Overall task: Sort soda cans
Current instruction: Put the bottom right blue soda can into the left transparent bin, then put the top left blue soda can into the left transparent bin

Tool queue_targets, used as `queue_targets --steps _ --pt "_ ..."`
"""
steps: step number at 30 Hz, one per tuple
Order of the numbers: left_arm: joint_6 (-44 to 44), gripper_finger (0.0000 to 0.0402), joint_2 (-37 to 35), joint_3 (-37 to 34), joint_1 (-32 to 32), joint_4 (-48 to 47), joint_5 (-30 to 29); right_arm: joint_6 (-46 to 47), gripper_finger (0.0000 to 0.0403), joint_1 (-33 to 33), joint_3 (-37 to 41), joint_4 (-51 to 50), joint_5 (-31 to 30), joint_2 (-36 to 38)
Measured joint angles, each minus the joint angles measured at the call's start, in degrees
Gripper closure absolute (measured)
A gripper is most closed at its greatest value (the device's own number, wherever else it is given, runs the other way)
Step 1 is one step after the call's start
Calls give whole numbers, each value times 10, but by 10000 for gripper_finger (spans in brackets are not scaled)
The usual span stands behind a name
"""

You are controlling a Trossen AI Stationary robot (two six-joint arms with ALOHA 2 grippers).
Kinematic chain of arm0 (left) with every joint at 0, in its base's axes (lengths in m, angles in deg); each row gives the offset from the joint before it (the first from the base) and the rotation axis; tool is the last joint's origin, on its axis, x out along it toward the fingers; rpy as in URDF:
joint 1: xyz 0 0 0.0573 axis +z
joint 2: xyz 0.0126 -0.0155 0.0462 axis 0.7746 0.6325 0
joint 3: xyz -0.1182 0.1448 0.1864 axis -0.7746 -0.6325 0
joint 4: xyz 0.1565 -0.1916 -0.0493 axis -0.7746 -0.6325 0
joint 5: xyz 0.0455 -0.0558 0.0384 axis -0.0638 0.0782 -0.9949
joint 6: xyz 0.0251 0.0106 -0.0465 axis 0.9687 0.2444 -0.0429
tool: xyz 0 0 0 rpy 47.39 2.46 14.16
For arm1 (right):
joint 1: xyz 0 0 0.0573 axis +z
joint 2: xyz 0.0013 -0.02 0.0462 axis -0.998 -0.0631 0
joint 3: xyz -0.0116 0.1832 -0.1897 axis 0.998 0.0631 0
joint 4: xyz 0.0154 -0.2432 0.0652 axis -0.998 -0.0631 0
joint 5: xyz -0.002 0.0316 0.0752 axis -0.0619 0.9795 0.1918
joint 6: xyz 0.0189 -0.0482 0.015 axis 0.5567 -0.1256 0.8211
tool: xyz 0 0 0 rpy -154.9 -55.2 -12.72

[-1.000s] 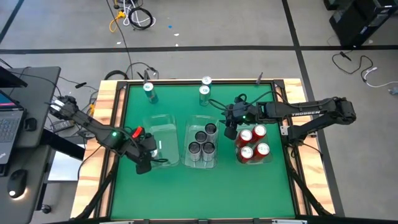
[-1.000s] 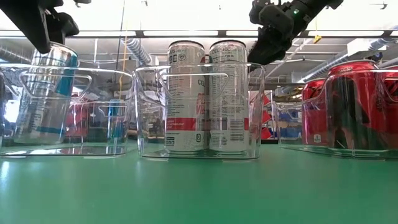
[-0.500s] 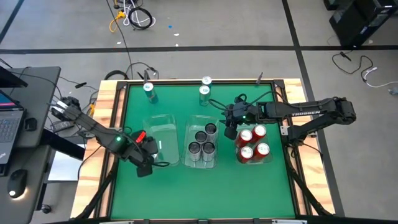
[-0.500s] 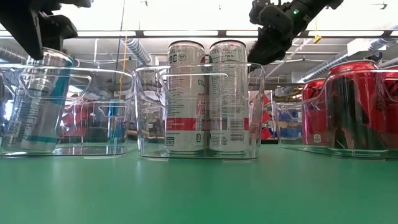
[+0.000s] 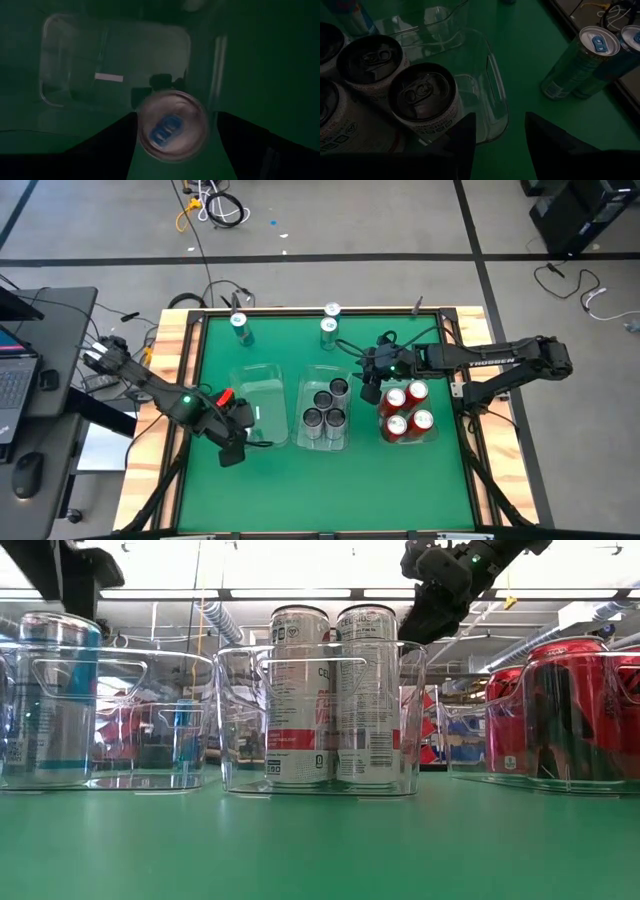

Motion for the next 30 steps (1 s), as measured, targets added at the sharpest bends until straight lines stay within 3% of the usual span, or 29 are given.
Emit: queue_targets --steps 8,16,24,30 --pt "18 124 -1 84 16 -76 -46 0 247 0 0 0 0 0" --pt "121 152 -7 127 145 -124 -71 -13 247 0 0 7 0 0" --pt "273 242 -10 128 358 -114 -71 -27 247 0 0 18 0 0" --pt "362 357 -10 128 526 -84 -41 -35 247 -1 0 18 0 0"
